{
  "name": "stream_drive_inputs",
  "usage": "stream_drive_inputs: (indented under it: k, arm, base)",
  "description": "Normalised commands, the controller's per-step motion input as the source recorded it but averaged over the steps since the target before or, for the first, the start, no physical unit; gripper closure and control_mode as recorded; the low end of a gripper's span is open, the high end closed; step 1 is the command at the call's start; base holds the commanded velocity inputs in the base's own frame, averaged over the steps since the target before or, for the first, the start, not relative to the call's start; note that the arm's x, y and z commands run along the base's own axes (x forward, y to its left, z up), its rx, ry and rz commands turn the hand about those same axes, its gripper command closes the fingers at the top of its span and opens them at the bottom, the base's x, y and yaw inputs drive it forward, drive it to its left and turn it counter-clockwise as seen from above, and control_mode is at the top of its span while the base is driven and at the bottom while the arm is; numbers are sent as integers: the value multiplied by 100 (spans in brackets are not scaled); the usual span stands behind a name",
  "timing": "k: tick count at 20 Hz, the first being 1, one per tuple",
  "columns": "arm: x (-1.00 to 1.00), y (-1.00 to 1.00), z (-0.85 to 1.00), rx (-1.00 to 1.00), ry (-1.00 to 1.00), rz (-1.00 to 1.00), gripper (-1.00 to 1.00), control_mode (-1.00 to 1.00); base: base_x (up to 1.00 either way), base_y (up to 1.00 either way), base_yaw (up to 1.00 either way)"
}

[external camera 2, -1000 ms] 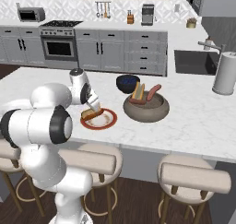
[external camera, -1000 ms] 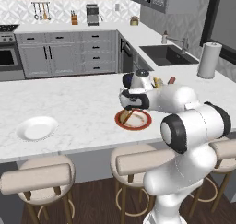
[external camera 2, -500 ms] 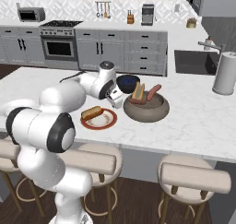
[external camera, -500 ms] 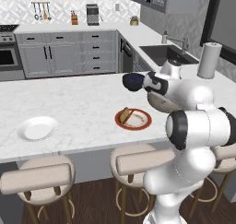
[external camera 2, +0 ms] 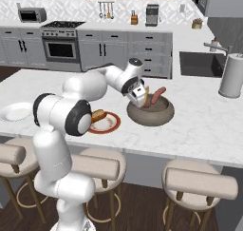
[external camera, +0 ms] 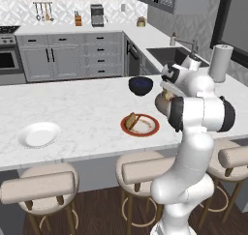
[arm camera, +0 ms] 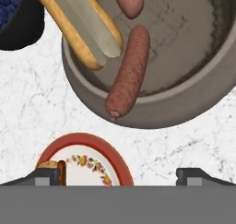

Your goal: Place one bun and one sausage from the bowl on each plate.

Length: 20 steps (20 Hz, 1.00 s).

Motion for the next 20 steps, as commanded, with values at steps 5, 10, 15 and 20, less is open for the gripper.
stream_drive_inputs:
  k: [5,10,15,20]
  arm:
    - [55,-16,-24,-1,1,0,-100,-100]
    - [27,-4,-56,-8,-4,0,-100,-100]
    - [6,-6,-34,-12,-9,0,-100,-100]
    - [1,0,-28,-3,-2,0,-100,-100]
  base:
    - [0,0,0]
    - [0,0,0]
    - [0,0,0]
    - [0,0,0]
